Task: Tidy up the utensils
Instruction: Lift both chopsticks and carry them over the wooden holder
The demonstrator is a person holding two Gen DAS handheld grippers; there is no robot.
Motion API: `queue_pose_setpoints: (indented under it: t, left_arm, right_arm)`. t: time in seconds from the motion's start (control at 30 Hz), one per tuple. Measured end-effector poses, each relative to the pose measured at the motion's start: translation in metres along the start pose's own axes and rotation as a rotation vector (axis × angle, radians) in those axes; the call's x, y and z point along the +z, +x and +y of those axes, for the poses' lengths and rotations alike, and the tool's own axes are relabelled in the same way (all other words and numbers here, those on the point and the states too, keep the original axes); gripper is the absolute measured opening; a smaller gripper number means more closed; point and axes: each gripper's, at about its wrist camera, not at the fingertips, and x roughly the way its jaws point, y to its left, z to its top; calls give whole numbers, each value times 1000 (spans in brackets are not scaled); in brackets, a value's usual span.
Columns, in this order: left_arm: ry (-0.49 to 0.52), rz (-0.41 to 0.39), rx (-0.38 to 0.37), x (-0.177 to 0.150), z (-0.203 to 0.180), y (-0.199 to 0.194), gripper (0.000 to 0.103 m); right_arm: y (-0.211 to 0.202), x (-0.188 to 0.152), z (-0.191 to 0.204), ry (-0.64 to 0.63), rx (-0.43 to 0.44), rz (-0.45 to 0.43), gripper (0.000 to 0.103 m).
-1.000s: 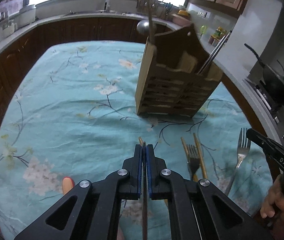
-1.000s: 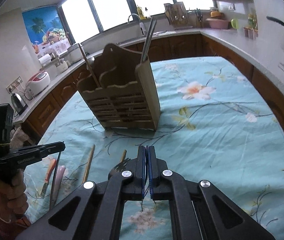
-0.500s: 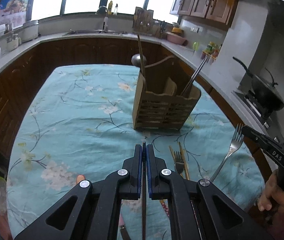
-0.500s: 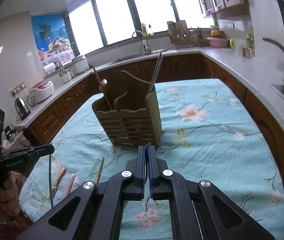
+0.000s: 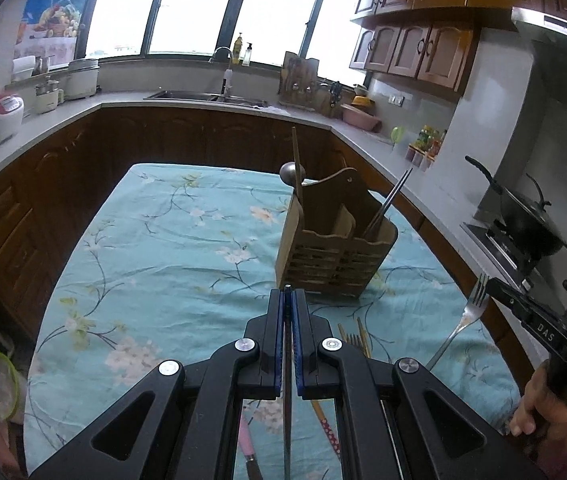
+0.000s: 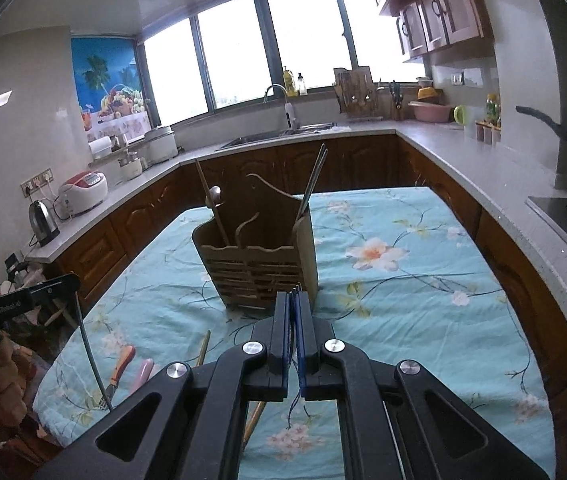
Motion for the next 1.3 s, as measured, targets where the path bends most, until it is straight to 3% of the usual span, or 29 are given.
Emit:
queue_pose_setpoints:
  t: [0.77, 1.3]
  left_arm:
    - [-93, -156, -50, 27, 14, -17, 2]
    - [-102, -296, -96, 70, 14, 6, 2]
  right_arm:
    - [-6, 25, 0, 4, 3, -105, 3]
    - [11, 70, -7, -5, -24, -219, 3]
